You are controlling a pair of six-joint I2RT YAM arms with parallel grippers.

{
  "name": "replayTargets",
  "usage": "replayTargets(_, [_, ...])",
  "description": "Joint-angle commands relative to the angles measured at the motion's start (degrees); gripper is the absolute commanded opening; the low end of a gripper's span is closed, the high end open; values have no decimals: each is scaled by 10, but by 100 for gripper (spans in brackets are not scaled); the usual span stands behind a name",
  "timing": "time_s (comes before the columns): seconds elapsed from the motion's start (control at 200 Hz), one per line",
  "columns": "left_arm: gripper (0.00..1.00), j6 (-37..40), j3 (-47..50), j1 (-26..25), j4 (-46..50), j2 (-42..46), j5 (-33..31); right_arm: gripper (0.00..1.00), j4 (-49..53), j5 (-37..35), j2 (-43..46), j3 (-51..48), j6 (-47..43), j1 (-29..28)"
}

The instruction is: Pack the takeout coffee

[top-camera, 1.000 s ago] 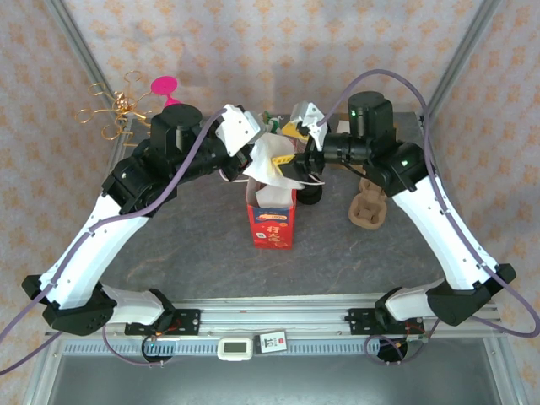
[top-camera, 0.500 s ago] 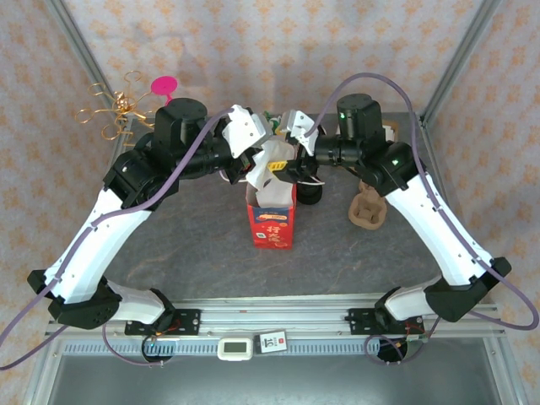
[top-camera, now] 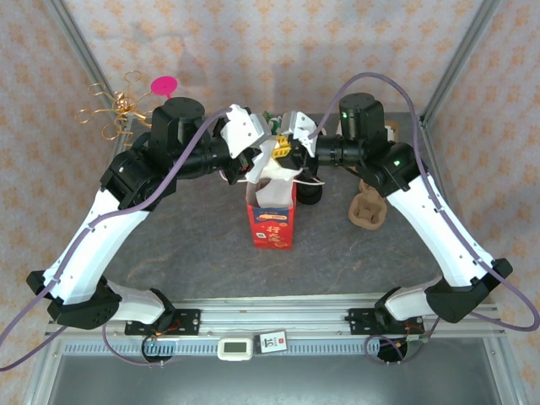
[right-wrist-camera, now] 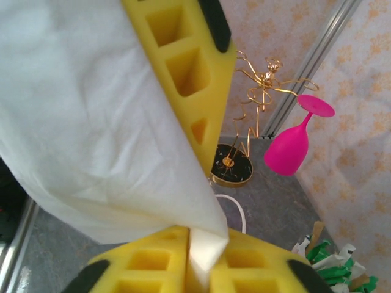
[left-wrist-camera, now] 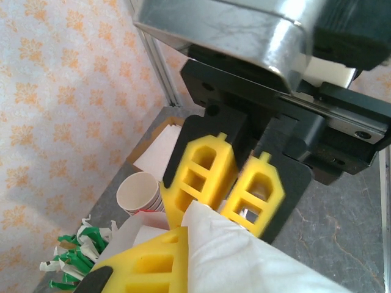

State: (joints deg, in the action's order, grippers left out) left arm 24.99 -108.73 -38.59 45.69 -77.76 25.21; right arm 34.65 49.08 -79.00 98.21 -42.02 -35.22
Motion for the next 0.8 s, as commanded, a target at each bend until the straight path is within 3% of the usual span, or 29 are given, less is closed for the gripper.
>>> replayTargets(0.0, [0,-9,-9,0,-7,13,-15,0,-34,6,18,-14,44,-2])
replayTargets(0.055, [13,-14,-8,0,-12,19,-32,0,-48,-9,25,-25,81,-2])
replayTargets(0.125, [39,-19,-4,0,-22,29,-58,0,-67,-40,35,-39,139,-2])
replayTargets(0.215, [53,-36,19,0,-51,58,-106,0,-86,-91,52,-59,211,-2])
replayTargets(0.38, [62,-113,108,0,-135,135,-255,0,-126,-212,75,-77,401,-2])
replayTargets(0.475, [65,-210,147,0,-154,166,-347,0,-110,-298,64,-61,526,-8])
replayTargets(0.636, [69,-344,215,0,-154,196,-354,0,-60,-440,33,-49,686,-45])
replayTargets(0.796, [69,-424,272,0,-164,211,-330,0,33,-553,-30,24,728,-107])
